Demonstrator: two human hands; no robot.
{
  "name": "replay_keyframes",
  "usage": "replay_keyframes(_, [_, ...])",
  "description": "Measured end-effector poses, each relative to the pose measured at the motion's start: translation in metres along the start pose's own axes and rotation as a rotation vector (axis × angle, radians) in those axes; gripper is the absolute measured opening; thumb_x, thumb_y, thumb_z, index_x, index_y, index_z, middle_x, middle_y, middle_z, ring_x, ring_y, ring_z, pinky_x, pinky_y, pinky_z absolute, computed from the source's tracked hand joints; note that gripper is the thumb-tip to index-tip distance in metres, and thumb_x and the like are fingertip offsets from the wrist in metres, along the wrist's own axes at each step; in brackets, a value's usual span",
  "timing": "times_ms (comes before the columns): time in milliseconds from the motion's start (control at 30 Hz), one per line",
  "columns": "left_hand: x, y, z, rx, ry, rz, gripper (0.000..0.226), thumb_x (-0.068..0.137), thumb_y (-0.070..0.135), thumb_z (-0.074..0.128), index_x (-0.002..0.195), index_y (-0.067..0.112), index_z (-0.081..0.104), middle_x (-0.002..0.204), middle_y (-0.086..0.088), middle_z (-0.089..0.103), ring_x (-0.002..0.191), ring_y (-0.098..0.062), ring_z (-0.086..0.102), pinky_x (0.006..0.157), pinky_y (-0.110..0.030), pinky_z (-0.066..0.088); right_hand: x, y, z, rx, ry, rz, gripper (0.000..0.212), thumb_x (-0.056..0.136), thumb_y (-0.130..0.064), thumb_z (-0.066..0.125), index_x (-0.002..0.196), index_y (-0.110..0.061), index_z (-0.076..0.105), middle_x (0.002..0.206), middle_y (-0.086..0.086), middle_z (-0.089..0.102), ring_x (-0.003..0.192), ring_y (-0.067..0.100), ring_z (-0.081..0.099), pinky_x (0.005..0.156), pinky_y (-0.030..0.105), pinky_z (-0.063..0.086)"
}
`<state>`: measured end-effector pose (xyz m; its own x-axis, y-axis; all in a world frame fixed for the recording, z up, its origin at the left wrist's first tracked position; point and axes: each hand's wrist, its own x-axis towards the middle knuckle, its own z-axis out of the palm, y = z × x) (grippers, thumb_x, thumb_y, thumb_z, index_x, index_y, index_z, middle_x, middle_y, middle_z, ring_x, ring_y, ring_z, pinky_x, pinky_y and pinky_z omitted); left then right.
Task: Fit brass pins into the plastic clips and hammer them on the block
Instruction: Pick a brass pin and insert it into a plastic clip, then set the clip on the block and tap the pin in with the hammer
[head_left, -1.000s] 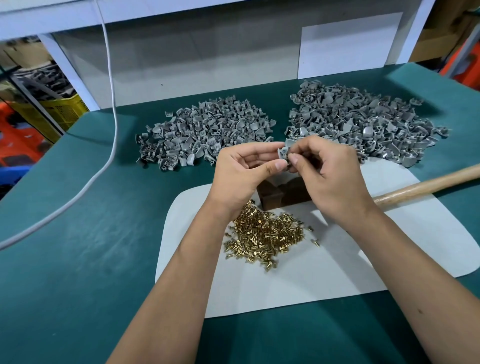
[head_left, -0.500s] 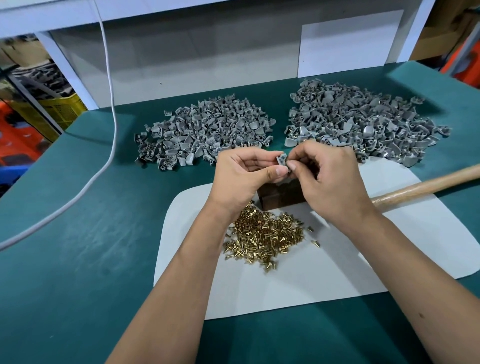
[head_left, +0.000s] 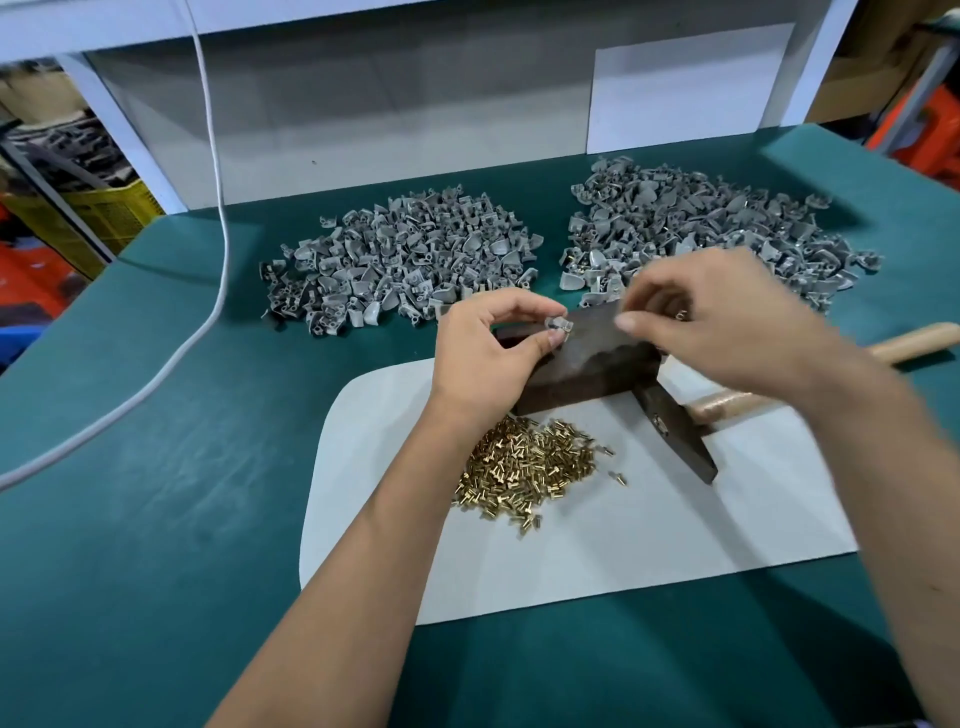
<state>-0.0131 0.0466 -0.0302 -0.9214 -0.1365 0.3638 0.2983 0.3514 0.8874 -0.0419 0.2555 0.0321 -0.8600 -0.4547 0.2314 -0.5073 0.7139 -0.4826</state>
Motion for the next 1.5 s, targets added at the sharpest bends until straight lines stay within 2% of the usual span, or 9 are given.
replay_keyframes(200, [0.003,-0.006,-0.005,0.027,-0.041,-0.163,0.010,0.080,0.015,0.086,0.089,0.019,0.083,0.114,-0.001,0.075,0.108,-0.002,0.068,0.103,-0.029,0.051,-0.017,0.038,-0.032,-0.187,-0.508,0.142,0.024,0.074,-0.029,0.090,0.091,-0.033,0.074,0.087,-0.011,0.072,0.086,0.009,0.068,0.080,0.029,0.055])
replay_keyframes(533, [0.003,-0.004,-0.006,0.032,-0.053,-0.193,0.008,0.080,0.012,0.086,0.085,0.015,0.080,0.121,0.001,0.072,0.115,-0.007,0.066,0.108,-0.041,0.049,-0.028,0.043,-0.036,0.189,-0.615,0.091,0.025,0.084,0.005,0.077,0.090,-0.019,0.071,0.086,0.002,0.075,0.076,0.011,0.069,0.069,0.018,0.052])
replay_keyframes(667, [0.003,-0.003,-0.007,0.024,-0.069,-0.206,0.007,0.081,0.010,0.085,0.083,0.014,0.080,0.120,-0.002,0.072,0.113,-0.005,0.067,0.107,-0.039,0.051,-0.018,0.021,-0.048,0.363,-0.368,-0.041,0.010,0.094,-0.008,0.067,0.088,-0.013,0.072,0.077,0.007,0.074,0.068,0.018,0.069,0.066,0.023,0.056])
replay_keyframes(767, [0.002,-0.001,-0.006,0.022,-0.062,-0.196,0.010,0.080,0.008,0.085,0.079,0.017,0.080,0.116,-0.004,0.074,0.111,-0.006,0.068,0.104,-0.041,0.053,-0.007,0.002,-0.025,0.232,-0.098,-0.063,0.030,0.105,-0.018,0.054,0.077,-0.015,0.063,0.061,-0.005,0.066,0.049,0.005,0.054,0.051,0.018,0.042])
replay_keyframes(867, [0.003,-0.001,-0.006,0.035,-0.051,-0.210,0.007,0.079,0.009,0.086,0.081,0.013,0.081,0.114,-0.004,0.074,0.108,-0.007,0.069,0.102,-0.041,0.054,-0.003,-0.010,0.000,0.023,0.003,-0.009,0.038,0.106,-0.024,0.050,0.070,-0.017,0.059,0.060,-0.005,0.061,0.053,0.004,0.055,0.052,0.015,0.036])
replay_keyframes(1033, [0.004,0.000,-0.005,0.017,-0.048,-0.239,0.007,0.079,0.008,0.086,0.081,0.014,0.082,0.111,-0.002,0.075,0.108,-0.004,0.069,0.102,-0.040,0.055,-0.006,-0.015,0.008,0.031,0.279,-0.058,0.027,0.106,-0.028,0.047,0.080,-0.022,0.049,0.068,0.004,0.064,0.059,0.025,0.059,0.059,0.044,0.049])
replay_keyframes(1200, [0.004,-0.001,-0.005,-0.021,-0.052,-0.260,0.009,0.079,0.005,0.085,0.086,0.005,0.080,0.117,-0.009,0.073,0.106,-0.017,0.072,0.100,-0.044,0.056,0.001,-0.035,0.017,-0.286,0.018,0.008,0.023,0.108,-0.035,0.043,0.099,-0.019,0.058,0.089,0.014,0.067,0.081,0.040,0.062,0.074,0.047,0.053])
replay_keyframes(1367, [0.004,-0.001,-0.005,0.004,-0.033,-0.256,0.008,0.079,0.011,0.087,0.082,0.016,0.082,0.114,-0.003,0.074,0.107,-0.010,0.071,0.103,-0.042,0.054,0.002,-0.040,0.007,-0.199,0.296,-0.033,0.024,0.107,-0.037,0.045,0.103,-0.018,0.060,0.075,0.011,0.061,0.064,0.035,0.053,0.060,0.040,0.047])
replay_keyframes(1500, [0.003,0.000,-0.005,-0.024,-0.040,-0.269,0.008,0.079,0.009,0.087,0.082,0.013,0.081,0.115,-0.004,0.074,0.106,-0.015,0.071,0.101,-0.044,0.055,0.002,-0.042,0.018,-0.341,0.028,0.049,0.027,0.108,-0.036,0.041,0.106,-0.017,0.059,0.086,0.015,0.064,0.072,0.034,0.050,0.069,0.044,0.049])
